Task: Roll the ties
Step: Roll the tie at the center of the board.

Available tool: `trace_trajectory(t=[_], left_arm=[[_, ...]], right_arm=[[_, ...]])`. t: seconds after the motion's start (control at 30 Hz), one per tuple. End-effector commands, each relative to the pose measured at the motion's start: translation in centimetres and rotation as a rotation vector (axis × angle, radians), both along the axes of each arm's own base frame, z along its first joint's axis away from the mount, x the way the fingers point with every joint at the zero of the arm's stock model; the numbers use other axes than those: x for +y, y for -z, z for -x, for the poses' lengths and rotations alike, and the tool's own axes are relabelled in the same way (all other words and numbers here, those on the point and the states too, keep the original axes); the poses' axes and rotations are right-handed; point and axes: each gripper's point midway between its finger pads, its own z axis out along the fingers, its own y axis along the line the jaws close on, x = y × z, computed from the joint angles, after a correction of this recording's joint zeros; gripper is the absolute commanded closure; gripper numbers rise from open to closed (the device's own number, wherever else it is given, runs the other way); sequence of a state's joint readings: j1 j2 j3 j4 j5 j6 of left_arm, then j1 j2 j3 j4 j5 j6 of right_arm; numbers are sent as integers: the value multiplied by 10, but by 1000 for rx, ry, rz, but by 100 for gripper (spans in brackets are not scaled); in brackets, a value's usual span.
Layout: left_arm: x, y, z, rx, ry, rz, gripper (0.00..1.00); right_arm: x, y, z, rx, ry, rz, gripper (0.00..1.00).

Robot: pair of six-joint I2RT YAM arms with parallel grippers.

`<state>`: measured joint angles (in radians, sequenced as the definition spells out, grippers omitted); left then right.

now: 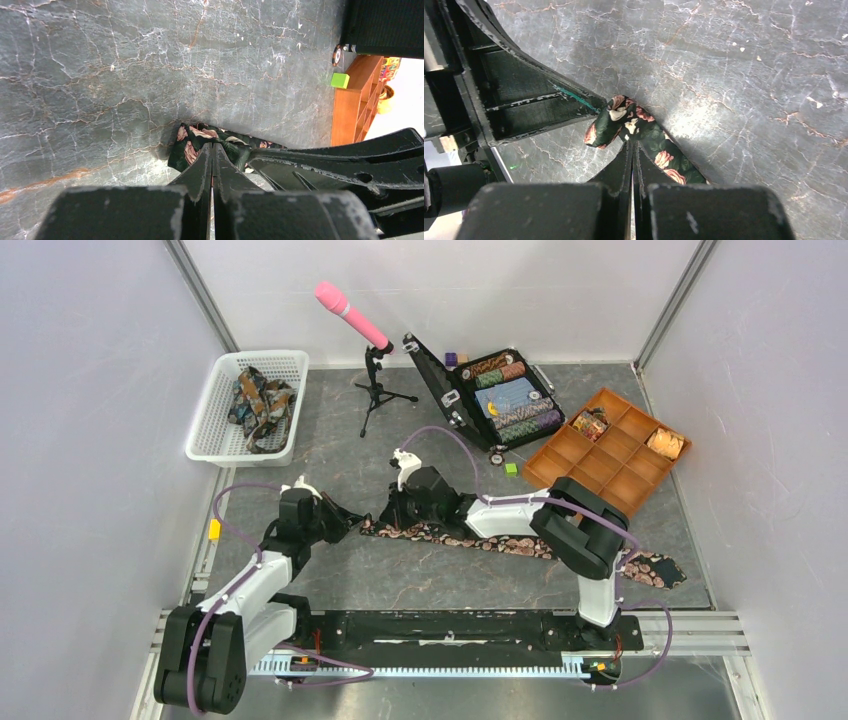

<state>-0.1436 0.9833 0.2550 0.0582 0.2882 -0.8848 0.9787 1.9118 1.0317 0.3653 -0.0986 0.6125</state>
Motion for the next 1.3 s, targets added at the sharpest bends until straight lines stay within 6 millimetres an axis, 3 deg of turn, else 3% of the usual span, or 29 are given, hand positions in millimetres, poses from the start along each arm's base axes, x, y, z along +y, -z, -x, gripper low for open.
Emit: trace_trajectory(t=[0.0, 0.2, 0.77, 1.27], left_arm=[[-2, -16, -11, -51, -3, 4, 98], [-2, -16, -11, -51, 3, 4, 98], [-3, -15, -11, -48, 8, 4, 98], [-7, -10, -11, -34, 32, 14, 98]], right_arm=[[-8, -3, -8, -17, 38, 16, 100], [-15, 14, -3, 15, 54, 45, 100], [-13, 42, 4, 82, 37, 70, 100], [-3, 42, 5, 96, 15, 40, 100]])
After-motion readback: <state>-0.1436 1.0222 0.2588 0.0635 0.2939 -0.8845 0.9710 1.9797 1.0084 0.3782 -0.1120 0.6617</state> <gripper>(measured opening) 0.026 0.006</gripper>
